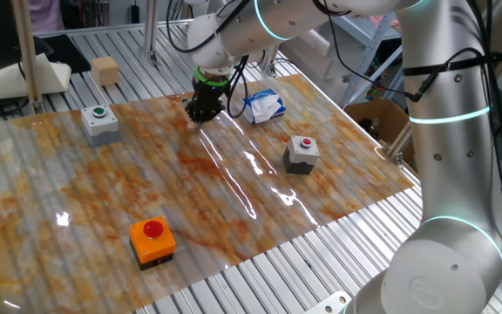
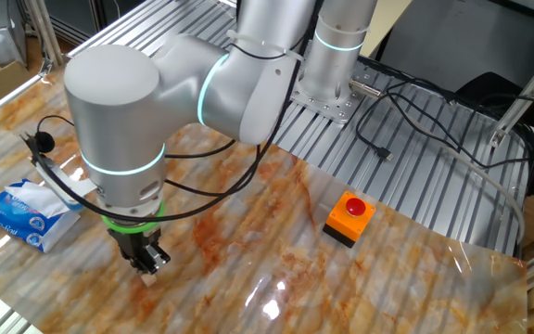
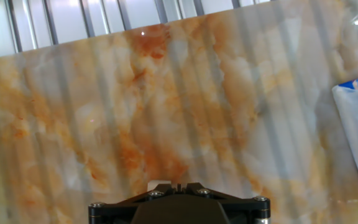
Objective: Use the gripper to push the small block from left to right
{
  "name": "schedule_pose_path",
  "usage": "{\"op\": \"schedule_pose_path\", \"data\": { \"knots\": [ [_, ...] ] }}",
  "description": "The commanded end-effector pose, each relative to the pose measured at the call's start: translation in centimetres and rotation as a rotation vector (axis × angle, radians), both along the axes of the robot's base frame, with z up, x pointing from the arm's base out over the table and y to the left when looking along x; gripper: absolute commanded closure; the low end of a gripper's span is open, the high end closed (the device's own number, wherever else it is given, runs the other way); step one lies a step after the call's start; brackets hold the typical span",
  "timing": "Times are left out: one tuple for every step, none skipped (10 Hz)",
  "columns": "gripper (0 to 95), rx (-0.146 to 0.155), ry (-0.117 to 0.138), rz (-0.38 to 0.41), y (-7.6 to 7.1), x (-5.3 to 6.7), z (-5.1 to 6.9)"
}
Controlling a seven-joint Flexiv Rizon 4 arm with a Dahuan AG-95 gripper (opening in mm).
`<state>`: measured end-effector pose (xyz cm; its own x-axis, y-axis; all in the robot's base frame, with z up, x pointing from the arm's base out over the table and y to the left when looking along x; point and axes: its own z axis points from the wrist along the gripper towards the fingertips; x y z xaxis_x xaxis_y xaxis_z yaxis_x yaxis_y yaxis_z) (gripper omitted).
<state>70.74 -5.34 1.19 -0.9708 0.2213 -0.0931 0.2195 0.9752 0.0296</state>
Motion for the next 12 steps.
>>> {"op": "schedule_pose_path", "data": {
  "knots": [
    [95.0, 0.001, 0.001, -0.012, 0.5, -0.1, 0.0],
    [95.0, 0.001, 0.002, -0.019, 0.7, -0.1, -0.1],
    [95.0, 0.002, 0.002, -0.023, 1.0, -0.1, -0.1],
    [95.0, 0.002, 0.002, -0.030, 1.3, -0.1, -0.1],
    [95.0, 0.002, 0.001, -0.035, 1.6, -0.2, -0.1],
    [95.0, 0.001, 0.002, -0.038, 1.9, -0.3, -0.1],
    [95.0, -0.001, 0.002, -0.037, 2.2, -0.3, -0.1],
    [95.0, -0.004, 0.001, -0.038, 2.4, -0.3, -0.2],
    [95.0, -0.007, -0.001, -0.041, 2.5, -0.3, -0.3],
    [95.0, -0.015, -0.009, -0.043, 2.5, -0.1, -0.4],
    [95.0, -0.028, -0.009, -0.030, 2.3, 0.2, -0.2],
    [95.0, -0.026, -0.006, -0.028, 2.2, 0.6, -0.1]
  ]
}}
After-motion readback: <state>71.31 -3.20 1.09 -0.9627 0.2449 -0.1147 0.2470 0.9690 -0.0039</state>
